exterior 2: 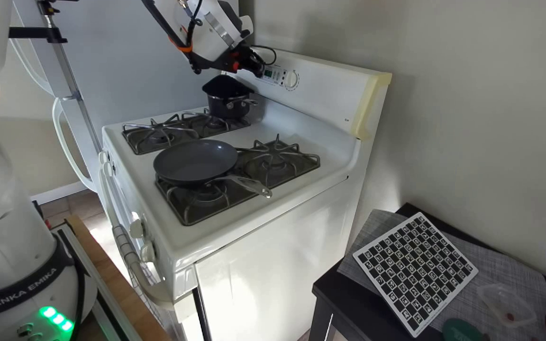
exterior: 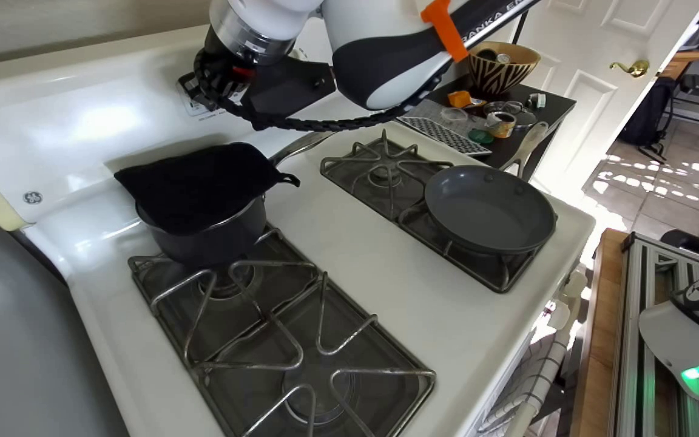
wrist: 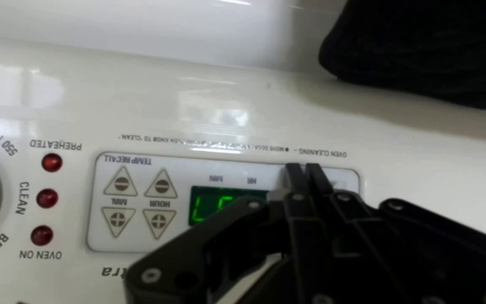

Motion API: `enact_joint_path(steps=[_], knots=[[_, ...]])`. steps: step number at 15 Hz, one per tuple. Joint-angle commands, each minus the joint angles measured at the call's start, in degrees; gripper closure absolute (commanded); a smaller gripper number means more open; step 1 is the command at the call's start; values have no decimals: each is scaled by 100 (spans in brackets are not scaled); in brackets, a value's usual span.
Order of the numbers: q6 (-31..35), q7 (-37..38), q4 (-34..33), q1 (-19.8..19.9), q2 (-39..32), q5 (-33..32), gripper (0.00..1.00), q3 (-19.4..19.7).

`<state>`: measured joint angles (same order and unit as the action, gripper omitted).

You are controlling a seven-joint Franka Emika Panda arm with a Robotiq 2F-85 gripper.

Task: Push the bottom button on the second row of buttons from the left of the stove button display

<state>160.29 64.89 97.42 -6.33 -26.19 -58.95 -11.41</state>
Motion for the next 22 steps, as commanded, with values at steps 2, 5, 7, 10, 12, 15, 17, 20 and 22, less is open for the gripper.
enact_joint_path(steps=[2, 5, 7, 10, 12, 15, 17, 20, 22], knots=[[12, 116, -203, -36, -132, -100, 100, 92], [8, 96, -235, -29, -164, -93, 100, 95], [12, 95, -254, -26, -187, -86, 100, 97], [30, 80, -293, -14, -223, -77, 100, 98], [33, 63, -337, 3, -257, -56, 100, 98], [28, 35, -396, 15, -306, -34, 100, 95], [30, -14, -346, 16, -266, -2, 100, 53], [-40, -128, -138, 44, -99, 185, 100, -84], [-74, -173, -23, 62, 11, 320, 73, -159]])
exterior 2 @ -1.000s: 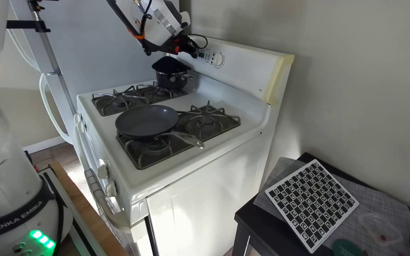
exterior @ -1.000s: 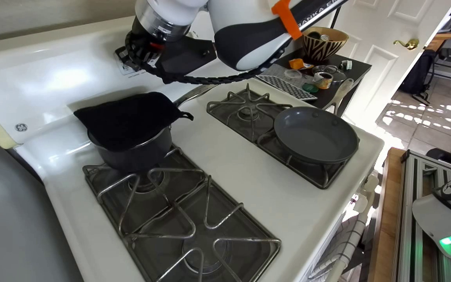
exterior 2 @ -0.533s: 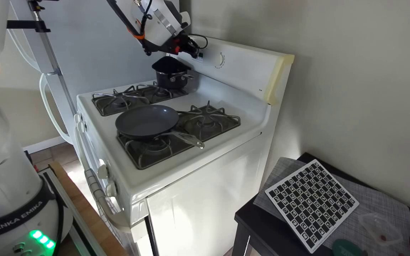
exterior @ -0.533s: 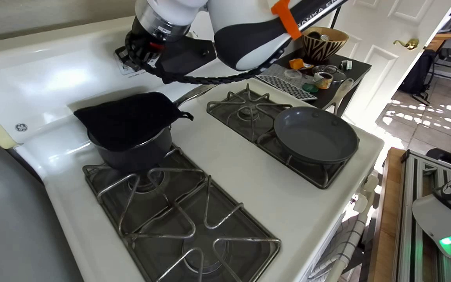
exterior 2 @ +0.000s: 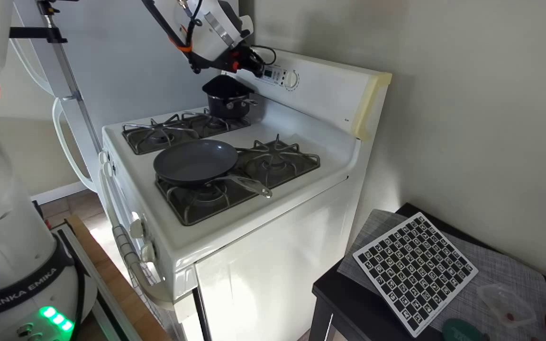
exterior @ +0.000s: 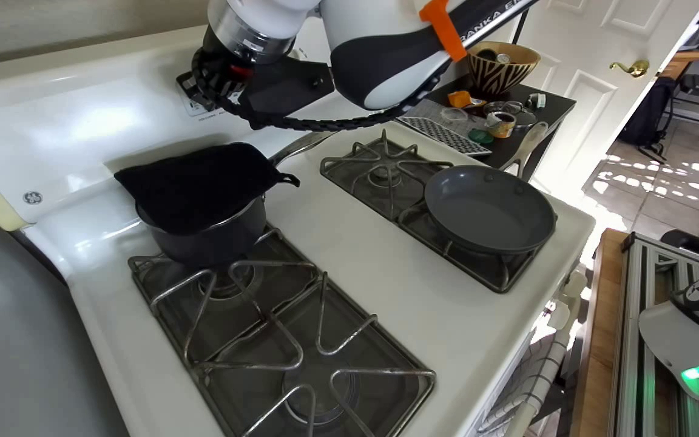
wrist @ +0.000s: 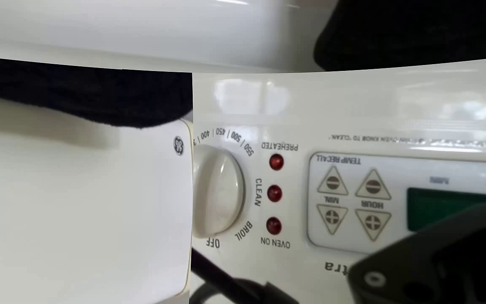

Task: Push the bottom button on the second row of buttons from the left of the stove button display

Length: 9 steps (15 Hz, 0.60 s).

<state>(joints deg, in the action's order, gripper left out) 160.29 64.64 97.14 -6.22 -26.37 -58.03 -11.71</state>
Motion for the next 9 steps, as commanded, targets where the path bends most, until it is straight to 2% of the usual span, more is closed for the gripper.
enact_joint_path(steps=[1, 5, 9], knots=[[-113, -217, 55, 73, 78, 325, 67, -184], [-412, -418, 236, 131, 315, 698, 33, -300], [-922, -322, 294, 69, 529, 790, 0, -217]])
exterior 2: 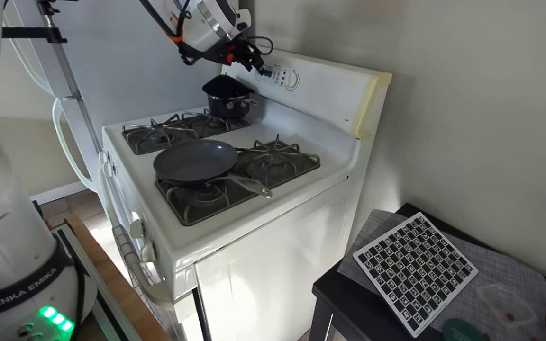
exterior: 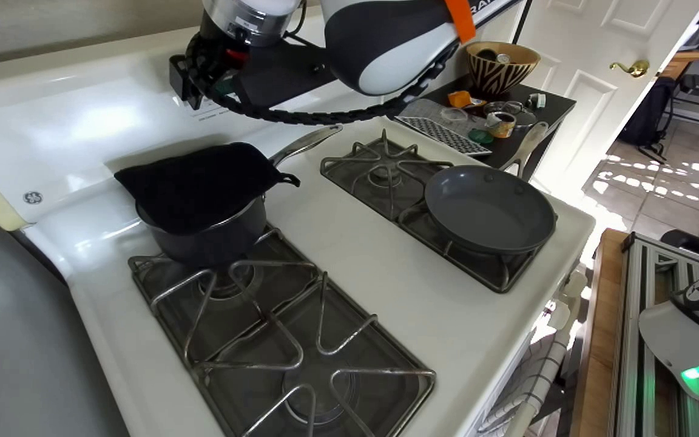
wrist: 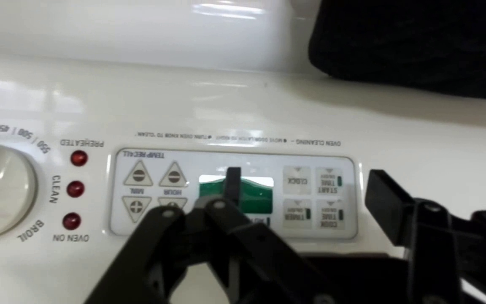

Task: Push the bottom button on the second row of buttons from the left of the stove button display

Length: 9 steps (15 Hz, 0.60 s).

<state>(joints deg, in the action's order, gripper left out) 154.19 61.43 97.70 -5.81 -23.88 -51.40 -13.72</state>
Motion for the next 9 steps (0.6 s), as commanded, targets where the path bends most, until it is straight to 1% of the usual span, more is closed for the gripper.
enact_joint_path(steps=[1, 4, 5, 9], knots=[[-419, 6, 256, 29, 327, 168, 0, -31], [-621, 145, 295, -5, 467, 132, 0, -8], [-593, 55, 340, -384, 556, 385, 0, 429], [-793, 142, 513, -644, 773, 532, 0, 704]])
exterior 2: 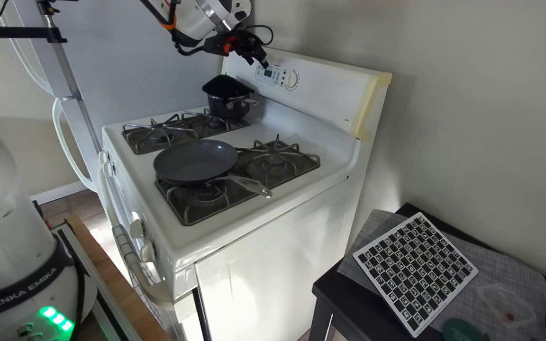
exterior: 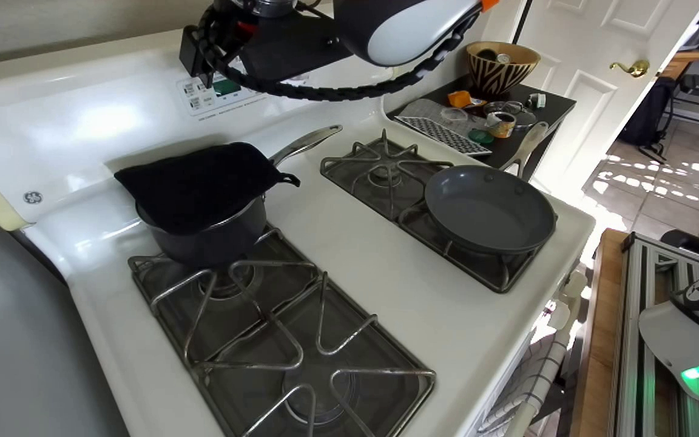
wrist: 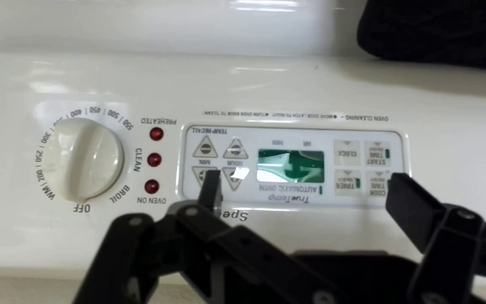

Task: Push the bottom button on the second row of buttons from the left of the stove button display

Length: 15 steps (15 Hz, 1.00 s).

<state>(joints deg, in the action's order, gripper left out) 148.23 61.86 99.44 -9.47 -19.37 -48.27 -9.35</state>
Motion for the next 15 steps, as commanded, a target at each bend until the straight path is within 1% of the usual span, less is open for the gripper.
enact_joint_path(steps=[1, 5, 10, 15], knots=[[-226, 100, 371, -326, 362, 248, 0, 307], [-319, 197, 542, -454, 533, 268, 0, 380], [-455, 449, 707, -552, 729, 133, 0, 400], [-794, 654, 781, -610, 883, 130, 0, 347]])
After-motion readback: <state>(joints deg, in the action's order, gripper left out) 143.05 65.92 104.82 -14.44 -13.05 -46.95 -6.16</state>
